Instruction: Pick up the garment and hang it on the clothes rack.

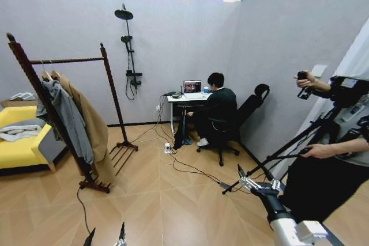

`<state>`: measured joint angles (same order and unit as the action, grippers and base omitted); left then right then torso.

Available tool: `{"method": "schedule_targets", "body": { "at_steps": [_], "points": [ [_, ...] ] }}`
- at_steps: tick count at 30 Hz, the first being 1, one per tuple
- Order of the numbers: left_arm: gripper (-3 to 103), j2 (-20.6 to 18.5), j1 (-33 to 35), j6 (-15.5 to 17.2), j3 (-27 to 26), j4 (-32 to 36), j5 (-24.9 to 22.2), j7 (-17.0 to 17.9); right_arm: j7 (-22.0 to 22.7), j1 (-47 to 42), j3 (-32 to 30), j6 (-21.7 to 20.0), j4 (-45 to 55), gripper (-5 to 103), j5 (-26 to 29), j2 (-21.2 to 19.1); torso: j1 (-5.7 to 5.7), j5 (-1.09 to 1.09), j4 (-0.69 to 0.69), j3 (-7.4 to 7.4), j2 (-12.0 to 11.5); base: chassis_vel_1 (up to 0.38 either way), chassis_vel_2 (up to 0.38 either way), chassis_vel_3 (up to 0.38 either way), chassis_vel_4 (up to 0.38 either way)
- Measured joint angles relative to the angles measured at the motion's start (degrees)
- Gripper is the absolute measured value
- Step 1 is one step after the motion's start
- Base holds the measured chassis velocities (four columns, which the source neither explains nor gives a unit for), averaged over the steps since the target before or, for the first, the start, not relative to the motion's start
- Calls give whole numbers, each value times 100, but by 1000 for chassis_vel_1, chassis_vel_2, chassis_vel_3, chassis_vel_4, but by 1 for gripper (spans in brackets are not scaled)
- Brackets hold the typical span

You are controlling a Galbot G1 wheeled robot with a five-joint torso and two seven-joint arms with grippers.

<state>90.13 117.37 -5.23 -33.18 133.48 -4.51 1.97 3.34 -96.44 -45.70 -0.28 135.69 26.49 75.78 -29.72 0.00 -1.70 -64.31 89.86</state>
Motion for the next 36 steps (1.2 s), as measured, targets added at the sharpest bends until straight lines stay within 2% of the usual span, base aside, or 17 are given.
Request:
{"method": "schedule_targets", "body": {
  "at_steps": [36],
  "points": [
    [100,0,0,0,0,0,0,0,3,-110,9,115,76,100,-201,56,0,0,0,0,0,0,0,0,0]
  ]
}}
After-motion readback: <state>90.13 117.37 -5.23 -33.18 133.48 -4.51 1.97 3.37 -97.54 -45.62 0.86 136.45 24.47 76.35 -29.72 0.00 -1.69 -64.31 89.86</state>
